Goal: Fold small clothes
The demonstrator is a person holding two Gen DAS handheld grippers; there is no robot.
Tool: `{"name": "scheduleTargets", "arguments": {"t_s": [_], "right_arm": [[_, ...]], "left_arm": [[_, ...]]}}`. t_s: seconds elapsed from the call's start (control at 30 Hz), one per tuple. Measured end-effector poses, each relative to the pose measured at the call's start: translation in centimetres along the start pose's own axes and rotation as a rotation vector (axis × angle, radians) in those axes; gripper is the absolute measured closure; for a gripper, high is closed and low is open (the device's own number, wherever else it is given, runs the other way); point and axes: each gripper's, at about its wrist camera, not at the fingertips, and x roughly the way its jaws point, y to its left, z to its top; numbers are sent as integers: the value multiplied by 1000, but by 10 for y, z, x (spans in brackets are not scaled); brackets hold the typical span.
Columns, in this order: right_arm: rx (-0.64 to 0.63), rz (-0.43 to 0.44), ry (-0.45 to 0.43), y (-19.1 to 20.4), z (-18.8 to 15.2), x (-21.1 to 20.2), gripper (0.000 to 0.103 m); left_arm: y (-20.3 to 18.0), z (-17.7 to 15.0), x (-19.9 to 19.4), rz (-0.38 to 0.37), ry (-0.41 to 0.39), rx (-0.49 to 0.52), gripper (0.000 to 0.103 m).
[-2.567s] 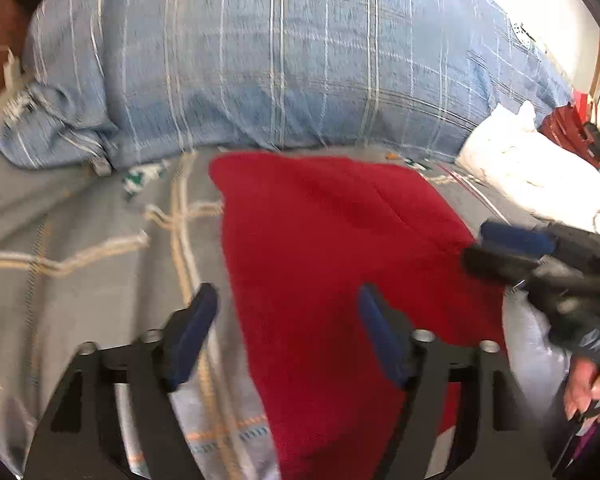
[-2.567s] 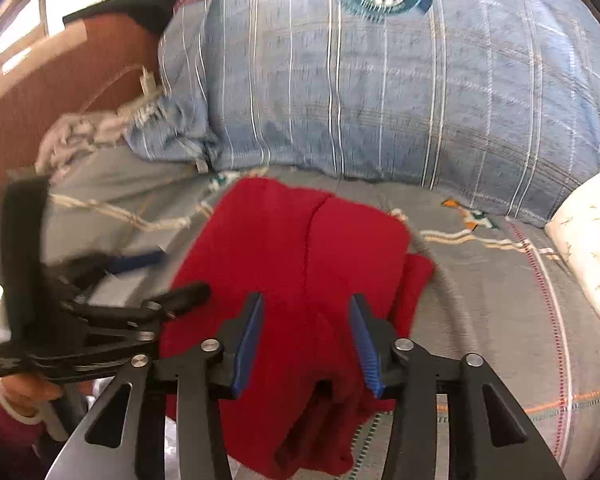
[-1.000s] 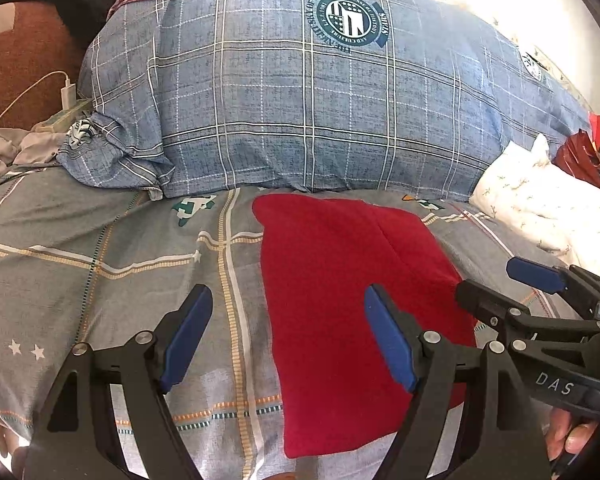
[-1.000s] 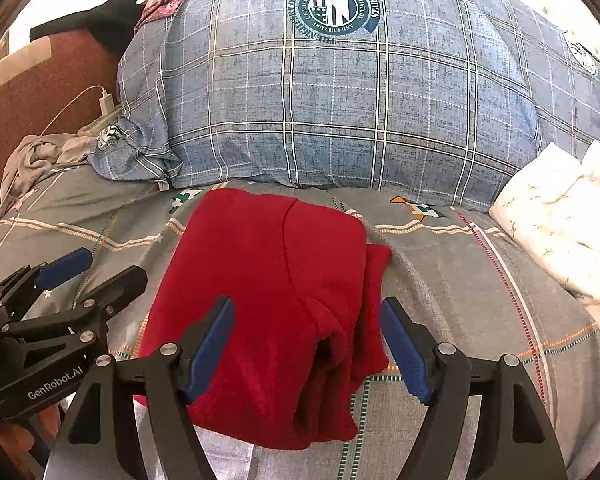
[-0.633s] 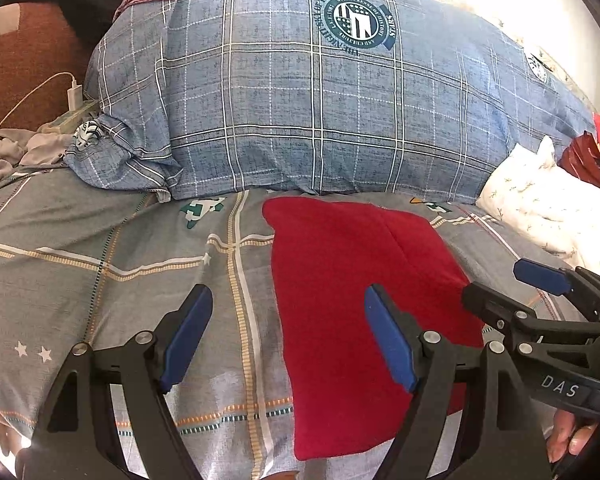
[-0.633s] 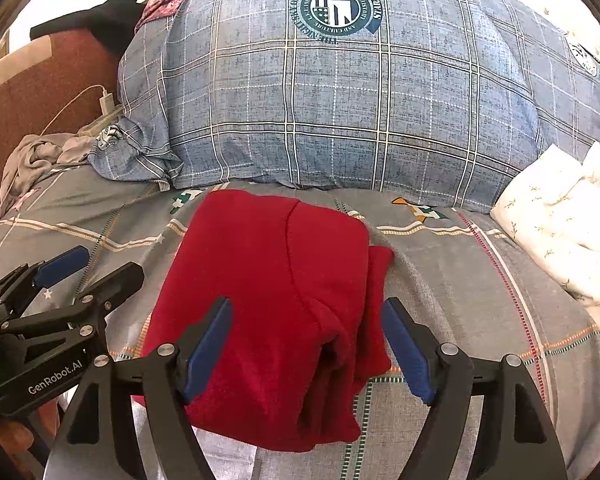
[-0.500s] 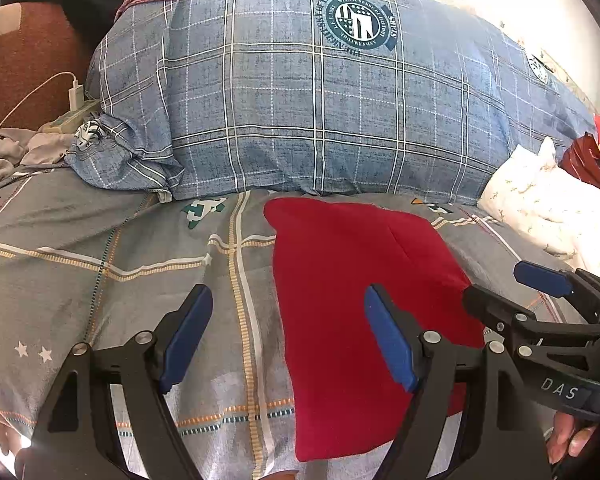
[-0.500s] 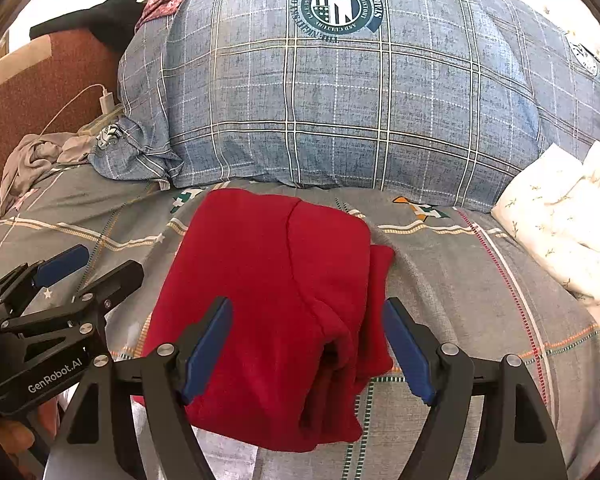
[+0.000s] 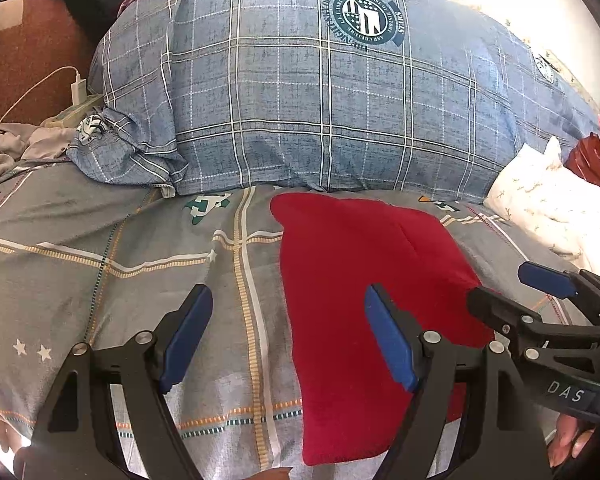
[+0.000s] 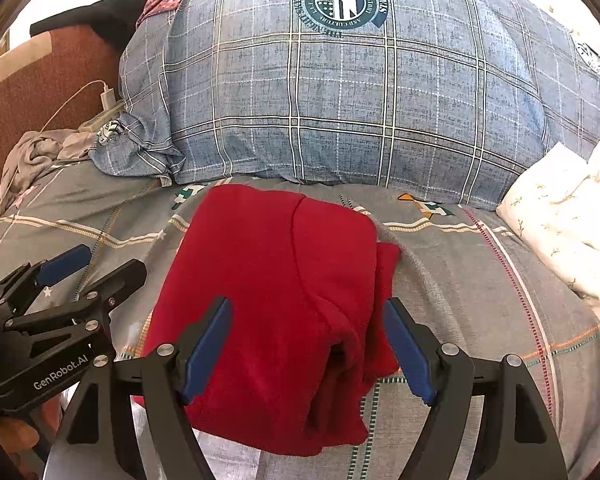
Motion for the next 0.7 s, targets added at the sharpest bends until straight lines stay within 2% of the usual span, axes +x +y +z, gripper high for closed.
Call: {"name": "scheduleTargets", "arguments": {"t_s": [0.7], "right_arm": [[5, 9, 27, -5, 3, 16, 24]], "left_arm": [[17, 0, 17, 3, 17, -37, 25]]}}
